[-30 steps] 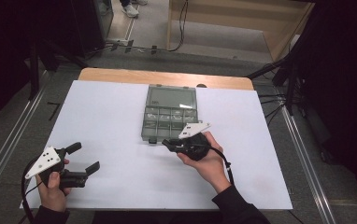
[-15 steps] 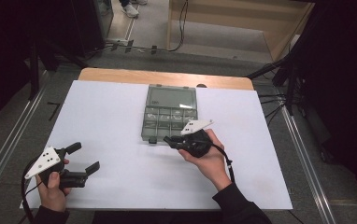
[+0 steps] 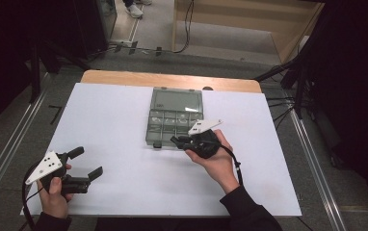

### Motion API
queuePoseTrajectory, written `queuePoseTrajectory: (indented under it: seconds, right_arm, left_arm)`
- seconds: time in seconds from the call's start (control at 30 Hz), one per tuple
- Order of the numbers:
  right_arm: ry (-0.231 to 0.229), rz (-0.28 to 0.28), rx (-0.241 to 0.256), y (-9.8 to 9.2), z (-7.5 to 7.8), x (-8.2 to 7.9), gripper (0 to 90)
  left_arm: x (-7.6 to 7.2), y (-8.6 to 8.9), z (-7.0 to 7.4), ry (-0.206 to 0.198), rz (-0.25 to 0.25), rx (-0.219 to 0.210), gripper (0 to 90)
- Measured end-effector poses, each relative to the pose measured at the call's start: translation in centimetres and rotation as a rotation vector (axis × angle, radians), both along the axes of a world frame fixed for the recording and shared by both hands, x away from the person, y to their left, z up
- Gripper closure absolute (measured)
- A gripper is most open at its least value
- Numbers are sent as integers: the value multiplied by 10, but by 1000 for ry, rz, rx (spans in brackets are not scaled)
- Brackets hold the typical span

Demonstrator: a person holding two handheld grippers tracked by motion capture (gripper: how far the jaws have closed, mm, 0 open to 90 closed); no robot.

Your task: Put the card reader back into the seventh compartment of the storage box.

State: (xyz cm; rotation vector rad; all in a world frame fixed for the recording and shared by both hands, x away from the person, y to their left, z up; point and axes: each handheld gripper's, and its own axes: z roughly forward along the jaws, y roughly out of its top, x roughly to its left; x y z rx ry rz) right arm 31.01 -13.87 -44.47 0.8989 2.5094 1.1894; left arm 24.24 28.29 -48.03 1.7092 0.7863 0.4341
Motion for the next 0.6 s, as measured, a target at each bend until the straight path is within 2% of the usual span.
queuePoseTrajectory:
  seconds: [0.6]
  right_arm:
    - [11, -52, 8, -4, 2, 11, 721]
  left_arm:
    - [0, 0, 0, -2, -1, 0, 0]
